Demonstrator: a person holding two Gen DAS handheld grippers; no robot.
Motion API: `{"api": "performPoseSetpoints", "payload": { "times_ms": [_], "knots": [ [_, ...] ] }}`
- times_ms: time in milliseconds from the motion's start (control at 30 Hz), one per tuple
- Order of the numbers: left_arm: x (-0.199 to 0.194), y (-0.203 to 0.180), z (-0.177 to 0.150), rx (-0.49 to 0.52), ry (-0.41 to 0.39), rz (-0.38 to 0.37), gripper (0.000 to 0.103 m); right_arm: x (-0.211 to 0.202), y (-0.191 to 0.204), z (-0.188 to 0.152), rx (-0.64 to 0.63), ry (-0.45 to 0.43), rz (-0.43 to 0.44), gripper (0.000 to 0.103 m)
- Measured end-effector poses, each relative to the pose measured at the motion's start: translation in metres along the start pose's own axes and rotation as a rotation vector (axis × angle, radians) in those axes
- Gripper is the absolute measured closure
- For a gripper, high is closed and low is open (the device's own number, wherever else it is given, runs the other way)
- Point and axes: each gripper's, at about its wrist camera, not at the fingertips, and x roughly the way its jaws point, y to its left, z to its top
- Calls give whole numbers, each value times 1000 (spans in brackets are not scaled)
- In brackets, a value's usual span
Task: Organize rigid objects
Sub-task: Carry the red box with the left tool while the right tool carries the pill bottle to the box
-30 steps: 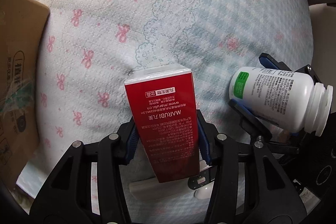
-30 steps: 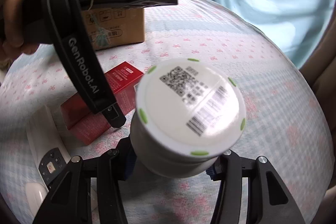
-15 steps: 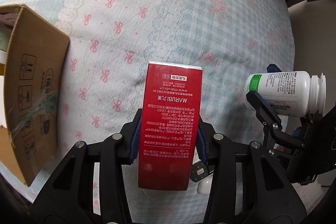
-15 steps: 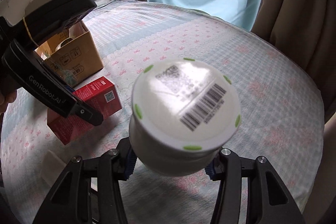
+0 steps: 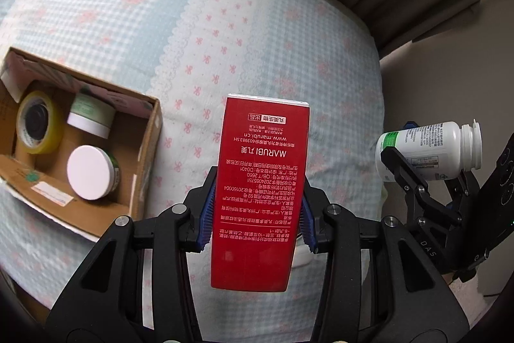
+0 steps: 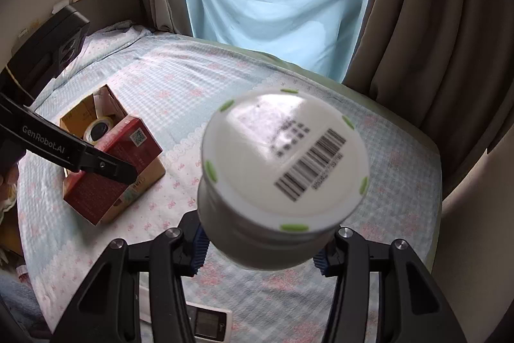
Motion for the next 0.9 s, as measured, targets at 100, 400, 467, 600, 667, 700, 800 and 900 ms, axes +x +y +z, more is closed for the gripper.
{"api": "performPoseSetpoints", "payload": {
  "times_ms": [100,400,467,600,667,700,800,900],
  "knots": [
    [-39,17,3,16,-27,-29,63,-24,27,29,23,5,-25,55],
    [-117,107,21,143,-1,-15,63,-54,133,94,148,38,-68,55],
    [-133,132,25,167,7,-13,63,-55,159,104,188,35,-81,55],
    [-153,184,35,206,15,0,63,-48,207,117,258,42,-96,55],
    [-159,209,39,218,20,9,63,-41,227,120,288,51,-101,55],
    [-162,221,40,222,24,12,63,-37,235,121,303,58,-103,55],
    [-161,253,45,233,38,26,63,-22,256,121,346,87,-101,55],
    [-151,276,50,243,58,37,63,-2,271,119,395,116,-91,55]
  ]
}}
